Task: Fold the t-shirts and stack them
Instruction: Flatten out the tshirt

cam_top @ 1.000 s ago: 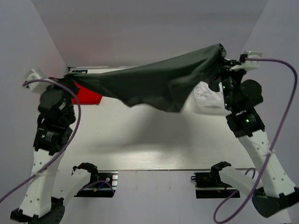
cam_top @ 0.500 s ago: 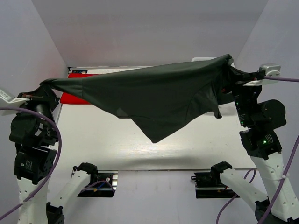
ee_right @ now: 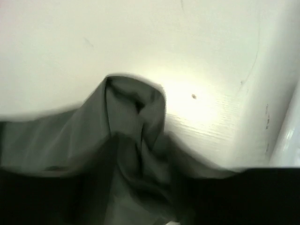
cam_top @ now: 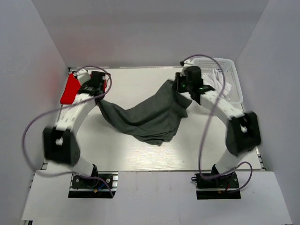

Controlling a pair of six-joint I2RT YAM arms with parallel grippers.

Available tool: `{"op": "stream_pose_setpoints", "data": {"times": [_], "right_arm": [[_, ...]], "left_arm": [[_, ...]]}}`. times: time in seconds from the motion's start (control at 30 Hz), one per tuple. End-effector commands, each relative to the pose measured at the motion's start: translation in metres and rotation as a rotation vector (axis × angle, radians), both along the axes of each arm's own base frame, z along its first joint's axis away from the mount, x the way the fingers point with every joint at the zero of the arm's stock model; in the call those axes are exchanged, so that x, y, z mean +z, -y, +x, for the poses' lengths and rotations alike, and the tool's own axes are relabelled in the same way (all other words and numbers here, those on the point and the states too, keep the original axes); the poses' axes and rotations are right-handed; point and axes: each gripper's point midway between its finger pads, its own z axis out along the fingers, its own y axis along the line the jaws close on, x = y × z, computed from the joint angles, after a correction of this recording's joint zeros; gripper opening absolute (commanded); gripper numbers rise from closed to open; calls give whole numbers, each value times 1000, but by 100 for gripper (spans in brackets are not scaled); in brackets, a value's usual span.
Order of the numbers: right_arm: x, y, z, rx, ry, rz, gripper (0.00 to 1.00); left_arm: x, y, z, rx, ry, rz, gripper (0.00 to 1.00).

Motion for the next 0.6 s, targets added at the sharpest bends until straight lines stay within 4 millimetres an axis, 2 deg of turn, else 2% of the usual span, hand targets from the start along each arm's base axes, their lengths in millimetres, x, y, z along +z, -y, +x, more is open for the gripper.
{"op": "stream_pose_setpoints", "data": {"times": [0.0, 0.03, 0.07, 0.1, 0.13, 0.23, 0.3, 0.33, 0.37, 0.4, 0.43, 0.47, 0.53, 0.57], "right_arm": [[-17, 2, 34, -28, -76, -46, 59], [-22, -2, 53, -41, -94, -57, 71], [-33, -2, 58, -48, -147, -92, 79], [-34, 1, 64, -66, -146, -116, 88], [-33, -1, 70, -71, -146, -120, 90], [-29, -12, 60, -7, -143, -89, 90], [-23, -18, 44, 42, -120, -39, 90], [-19, -20, 40, 49, -111, -30, 90], [-21, -16, 25, 54, -128, -25, 90], [-22, -13, 20, 39, -136, -14, 90], [-21, -12, 14, 25, -140, 4, 90], [-27, 1, -6, -7, -148, 1, 90], [-30, 15, -23, -115, -175, 71, 90], [-30, 36, -32, -225, -169, 78, 90]], "left_arm": [[-57, -24, -5, 124, -262, -3, 28], [-81, -26, 1, 146, -343, 3, 42], [-84, -28, 4, 151, -366, -2, 60], [-76, -27, 12, 151, -350, -5, 75], [-73, -27, 13, 151, -349, -6, 94], [-62, -20, 21, 76, -297, -20, 100], [-54, 0, 18, -66, -272, -42, 100], [-44, 5, 27, -109, -206, -48, 100], [-40, 16, 29, -174, -186, -53, 100], [-49, 39, 24, -297, -196, -112, 100], [-28, 48, 32, -411, -110, -79, 100], [-36, 67, 26, -514, -106, -115, 100], [-19, 95, 28, -685, -12, -99, 100], [-12, 119, 19, -795, 24, -125, 100]]}}
